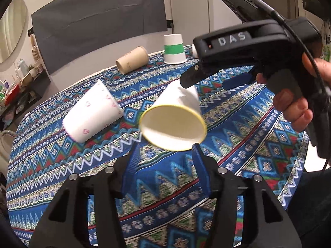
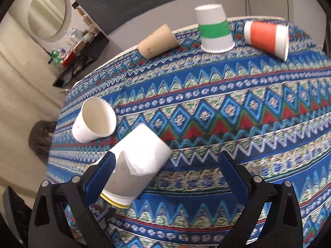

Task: Flip cup upside down
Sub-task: 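Rotate the held cup with the right gripper so its rim faces down, then lower the inverted cup rim-first onto the tablecloth with the right gripper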

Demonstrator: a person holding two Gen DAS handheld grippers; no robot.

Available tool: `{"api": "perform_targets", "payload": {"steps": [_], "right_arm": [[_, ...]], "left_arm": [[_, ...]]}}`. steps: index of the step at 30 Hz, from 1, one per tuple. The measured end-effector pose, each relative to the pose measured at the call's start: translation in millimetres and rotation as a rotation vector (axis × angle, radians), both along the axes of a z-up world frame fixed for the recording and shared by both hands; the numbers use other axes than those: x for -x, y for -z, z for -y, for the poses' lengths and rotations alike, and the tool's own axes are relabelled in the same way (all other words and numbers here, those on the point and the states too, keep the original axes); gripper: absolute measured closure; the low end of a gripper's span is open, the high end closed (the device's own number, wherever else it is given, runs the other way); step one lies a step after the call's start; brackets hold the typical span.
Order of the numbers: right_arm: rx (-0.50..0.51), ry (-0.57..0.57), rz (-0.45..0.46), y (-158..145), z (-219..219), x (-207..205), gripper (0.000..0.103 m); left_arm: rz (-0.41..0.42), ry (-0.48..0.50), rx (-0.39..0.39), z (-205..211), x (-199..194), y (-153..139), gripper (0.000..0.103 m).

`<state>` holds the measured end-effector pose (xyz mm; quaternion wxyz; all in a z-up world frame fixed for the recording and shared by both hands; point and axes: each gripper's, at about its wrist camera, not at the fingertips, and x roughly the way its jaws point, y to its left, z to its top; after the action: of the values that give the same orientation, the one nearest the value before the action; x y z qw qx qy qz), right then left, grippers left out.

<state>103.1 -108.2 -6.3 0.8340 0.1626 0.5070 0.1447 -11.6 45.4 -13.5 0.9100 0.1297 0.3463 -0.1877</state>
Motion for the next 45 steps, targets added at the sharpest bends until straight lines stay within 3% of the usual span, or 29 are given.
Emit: {"api": "perform_targets", "payload": {"steps": [6, 10, 15, 16, 17, 20, 30, 37, 45], "right_arm": [[-0.120, 0.000, -0.108, 16, -11, -11, 0.008], [-0.194, 0.023, -0.135, 20, -16, -19, 0.008], [-0.304, 0.048, -0.190, 31, -15, -28, 0.009], [-0.313, 0.044, -0.192, 32, -15, -29, 0.017], [-0.331, 0.042, -0.193, 34, -15, -31, 0.037], [-0.404, 0.023, -0.209, 41, -14, -38, 0.047], [-0.406, -0.013, -0.140, 33, -7, -36, 0.048], [-0.262, -0.008, 0.051, 8, 5, -27, 0.048], [0.154, 0.027, 0.427, -26, 10, -18, 0.048]], "left_arm": [[0.029, 0.010, -0.014, -9, 2, 1, 0.038], [0.071, 0.020, -0.038, -12, 10, -1, 0.030], [0.066, 0.021, -0.018, -21, 6, -4, 0.026], [0.059, 0.013, -0.015, -23, 3, -4, 0.026], [0.052, 0.002, -0.013, -24, -1, -4, 0.026], [0.026, -0.031, 0.002, -29, -14, -3, 0.026], [-0.016, -0.085, 0.031, -39, -39, -2, 0.025], [-0.048, -0.096, 0.045, -38, -53, 0, 0.024], [-0.076, -0.110, 0.057, -25, -65, 0, 0.023]]}}
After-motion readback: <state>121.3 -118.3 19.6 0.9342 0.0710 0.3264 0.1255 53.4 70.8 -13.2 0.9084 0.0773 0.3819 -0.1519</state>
